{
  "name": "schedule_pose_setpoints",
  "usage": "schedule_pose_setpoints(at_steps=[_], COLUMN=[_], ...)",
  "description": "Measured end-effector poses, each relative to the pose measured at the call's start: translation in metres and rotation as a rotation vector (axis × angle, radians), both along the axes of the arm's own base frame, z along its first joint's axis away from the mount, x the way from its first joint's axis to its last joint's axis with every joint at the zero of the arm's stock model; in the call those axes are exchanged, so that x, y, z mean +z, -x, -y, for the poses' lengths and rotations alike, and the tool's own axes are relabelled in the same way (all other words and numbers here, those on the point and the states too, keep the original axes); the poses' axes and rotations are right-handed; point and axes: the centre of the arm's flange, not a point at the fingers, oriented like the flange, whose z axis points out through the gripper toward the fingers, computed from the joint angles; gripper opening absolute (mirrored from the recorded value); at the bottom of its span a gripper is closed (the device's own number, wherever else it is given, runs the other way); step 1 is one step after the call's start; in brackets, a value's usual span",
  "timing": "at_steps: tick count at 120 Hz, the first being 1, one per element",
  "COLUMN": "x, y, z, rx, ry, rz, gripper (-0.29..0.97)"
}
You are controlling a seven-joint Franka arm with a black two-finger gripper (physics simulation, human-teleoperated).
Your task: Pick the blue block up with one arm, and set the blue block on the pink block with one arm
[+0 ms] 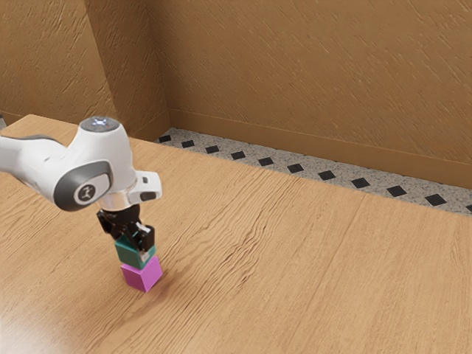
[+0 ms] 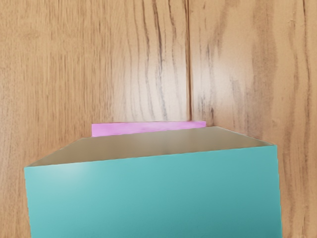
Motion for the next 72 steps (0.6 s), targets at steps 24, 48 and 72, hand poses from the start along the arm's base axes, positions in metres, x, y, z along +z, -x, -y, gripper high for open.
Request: schedule_pose_setpoints(at_steps=[24, 48, 72], x=[0.0, 0.0008, 0.0031], y=[0.0016, 0.0017, 0.0019], z=[-0.0017, -0.0015, -0.002], rx=[-0.005, -0.011, -0.017], ry=[0.001, 0.0, 0.008], rz=[0.0, 0.002, 0.006], gripper=[0.36, 0.36, 0.52])
